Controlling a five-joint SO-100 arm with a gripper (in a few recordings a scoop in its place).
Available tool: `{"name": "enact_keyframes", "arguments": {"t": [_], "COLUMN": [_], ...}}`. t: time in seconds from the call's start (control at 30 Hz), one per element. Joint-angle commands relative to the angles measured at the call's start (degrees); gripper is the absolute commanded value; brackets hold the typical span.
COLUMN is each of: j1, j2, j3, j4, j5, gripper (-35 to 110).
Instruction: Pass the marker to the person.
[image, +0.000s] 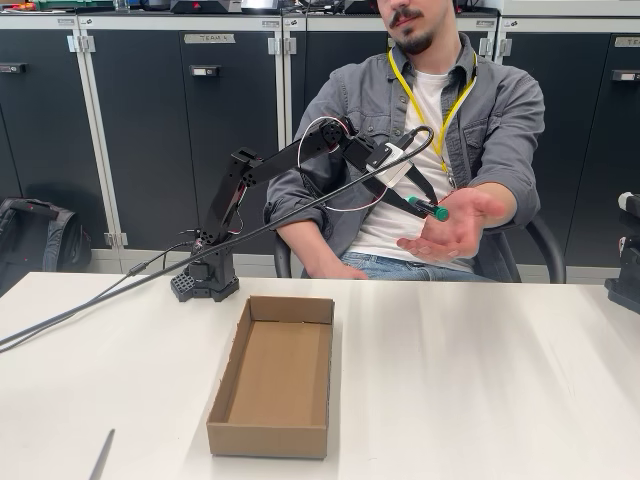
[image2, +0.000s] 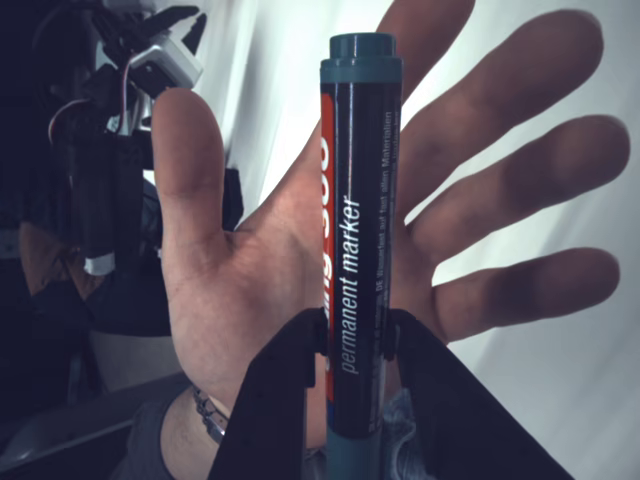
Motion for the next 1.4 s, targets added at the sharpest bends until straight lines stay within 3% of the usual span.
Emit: {"name": "enact_keyframes", "arguments": {"t": [0.0,1.0,1.2,1.37], "j1": [-1.32,0.35,0.53,0.7], "j2": [0.53,1.23,1.67,1.85], "j3": [-3.52,-2.81,-2.46,-2.46], "j4": [0.18,0.53,1.49,1.14], "j5": [1.32,1.05,1.32,1.58], "gripper": [-5,-4,34,39]}}
